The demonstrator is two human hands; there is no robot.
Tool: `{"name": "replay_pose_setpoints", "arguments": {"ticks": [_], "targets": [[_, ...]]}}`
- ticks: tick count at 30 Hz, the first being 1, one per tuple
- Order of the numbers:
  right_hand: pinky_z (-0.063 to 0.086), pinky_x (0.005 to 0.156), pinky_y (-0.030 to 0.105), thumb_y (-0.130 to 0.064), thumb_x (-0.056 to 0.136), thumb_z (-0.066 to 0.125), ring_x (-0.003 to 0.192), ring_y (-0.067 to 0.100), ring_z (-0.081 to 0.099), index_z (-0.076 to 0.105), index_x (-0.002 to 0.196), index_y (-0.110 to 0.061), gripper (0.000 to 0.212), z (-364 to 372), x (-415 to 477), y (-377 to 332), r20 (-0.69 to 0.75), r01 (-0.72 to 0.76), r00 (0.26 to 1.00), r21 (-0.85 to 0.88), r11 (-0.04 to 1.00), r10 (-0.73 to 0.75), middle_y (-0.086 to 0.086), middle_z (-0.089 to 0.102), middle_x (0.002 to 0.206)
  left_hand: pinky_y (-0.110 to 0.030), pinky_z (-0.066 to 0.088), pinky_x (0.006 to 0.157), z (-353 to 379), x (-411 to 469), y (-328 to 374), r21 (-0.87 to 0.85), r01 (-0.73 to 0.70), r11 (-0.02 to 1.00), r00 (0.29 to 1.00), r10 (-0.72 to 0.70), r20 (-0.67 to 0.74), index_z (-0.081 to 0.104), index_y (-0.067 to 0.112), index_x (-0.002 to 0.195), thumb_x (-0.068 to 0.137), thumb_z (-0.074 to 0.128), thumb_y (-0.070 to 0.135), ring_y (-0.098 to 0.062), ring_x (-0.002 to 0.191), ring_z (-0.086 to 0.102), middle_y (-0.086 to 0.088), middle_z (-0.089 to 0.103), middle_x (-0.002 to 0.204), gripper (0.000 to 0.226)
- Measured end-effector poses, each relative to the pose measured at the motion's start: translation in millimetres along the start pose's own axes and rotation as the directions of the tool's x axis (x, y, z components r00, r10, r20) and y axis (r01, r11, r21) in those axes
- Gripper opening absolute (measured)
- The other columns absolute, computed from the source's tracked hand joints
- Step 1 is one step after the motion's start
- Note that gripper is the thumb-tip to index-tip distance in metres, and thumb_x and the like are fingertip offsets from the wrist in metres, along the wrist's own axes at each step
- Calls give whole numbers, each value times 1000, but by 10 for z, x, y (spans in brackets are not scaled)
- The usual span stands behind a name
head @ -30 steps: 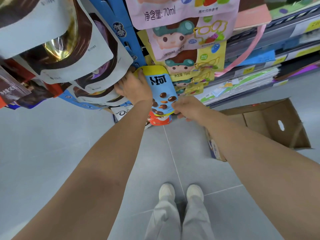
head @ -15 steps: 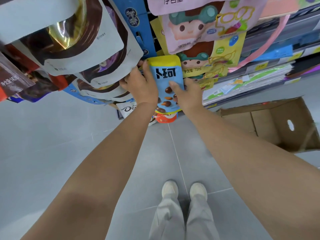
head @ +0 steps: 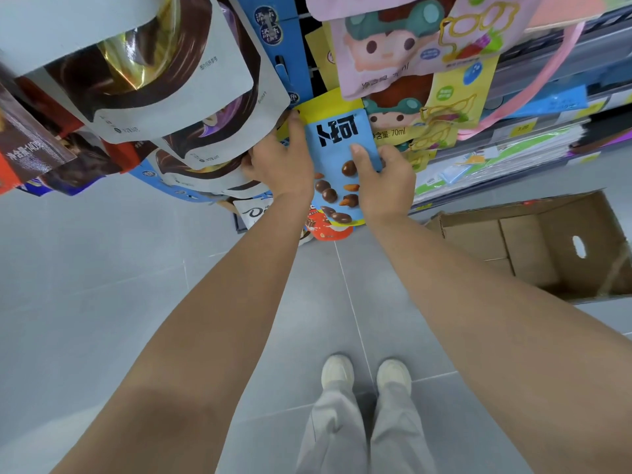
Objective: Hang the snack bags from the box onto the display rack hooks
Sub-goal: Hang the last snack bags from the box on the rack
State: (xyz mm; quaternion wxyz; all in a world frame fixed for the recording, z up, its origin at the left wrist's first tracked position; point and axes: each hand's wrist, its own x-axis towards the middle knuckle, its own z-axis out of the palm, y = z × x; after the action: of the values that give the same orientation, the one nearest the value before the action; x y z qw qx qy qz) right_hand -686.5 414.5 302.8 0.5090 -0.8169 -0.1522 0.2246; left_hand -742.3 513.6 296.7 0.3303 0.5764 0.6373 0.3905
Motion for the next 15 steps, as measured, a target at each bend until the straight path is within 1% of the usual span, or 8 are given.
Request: {"name": "replay_pose_setpoints", "arguments": {"ticks": [4, 6, 8, 10, 11, 13, 15], "targets": [[53, 68, 45, -43, 88, 58, 75, 27, 61, 59, 80, -5, 39, -3, -15, -7, -22, -5, 1000, -7, 1000, 5, 3, 59, 76, -26, 14, 104, 8, -5, 37, -4, 35, 999, 999, -35, 10, 63, 15, 116, 90, 56, 31, -20, 128, 41, 1, 58, 130, 31], [51, 65, 40, -45, 88, 58, 73, 24, 60, 57, 76, -10, 37, 6, -33, -10, -38, -13, 999, -16, 1000, 12, 2, 60, 75, -28, 15, 107, 2, -12, 53, -46, 57, 997, 998, -57, 0, 63, 16, 118, 90, 56, 28, -21, 129, 41, 1, 57, 132, 31], [45, 61, 33, -46, 88, 57, 72, 21, 57, 52, 72, -15, 35, 11, -56, -12, -48, -3, 999, -47, 999, 1, 4, 61, 75, -32, 21, 111, -25, -26, 53, -80, 44, 996, 999, -46, -15, 65, 14, 117, 91, 57, 27, -22, 127, 45, 0, 59, 130, 30], [41, 61, 30, -47, 88, 57, 72, 20, 55, 49, 71, -17, 35, 6, -69, -8, -57, 11, 998, -70, 997, -15, 6, 63, 78, -41, 28, 111, -50, -41, 42, -103, 16, 995, 999, -20, -32, 66, 12, 115, 90, 57, 27, -24, 125, 48, -3, 62, 126, 30], [39, 61, 29, -47, 88, 57, 72, 19, 54, 49, 71, -18, 34, 1, -74, -9, -58, 13, 998, -79, 997, -18, 5, 63, 79, -43, 30, 110, -57, -44, 36, -115, 9, 993, 1000, -12, -26, 66, 12, 114, 89, 56, 28, -25, 124, 49, -4, 62, 126, 32], [40, 62, 28, -47, 88, 57, 73, 18, 55, 54, 74, -16, 34, -11, -77, -9, -70, 10, 997, -81, 997, -16, 4, 63, 80, -43, 29, 110, -57, -43, 47, -140, -5, 990, 1000, 7, 15, 65, 11, 115, 85, 52, 33, -26, 126, 47, -6, 60, 128, 40], [41, 64, 28, -46, 88, 58, 74, 16, 55, 61, 81, -12, 34, -37, -72, -14, -88, -4, 996, -68, 998, -2, -1, 60, 78, -38, 27, 110, -38, -36, 52, -100, -35, 994, 997, 41, 61, 66, 10, 112, 83, 46, 37, -25, 127, 45, -6, 60, 128, 45]]}}
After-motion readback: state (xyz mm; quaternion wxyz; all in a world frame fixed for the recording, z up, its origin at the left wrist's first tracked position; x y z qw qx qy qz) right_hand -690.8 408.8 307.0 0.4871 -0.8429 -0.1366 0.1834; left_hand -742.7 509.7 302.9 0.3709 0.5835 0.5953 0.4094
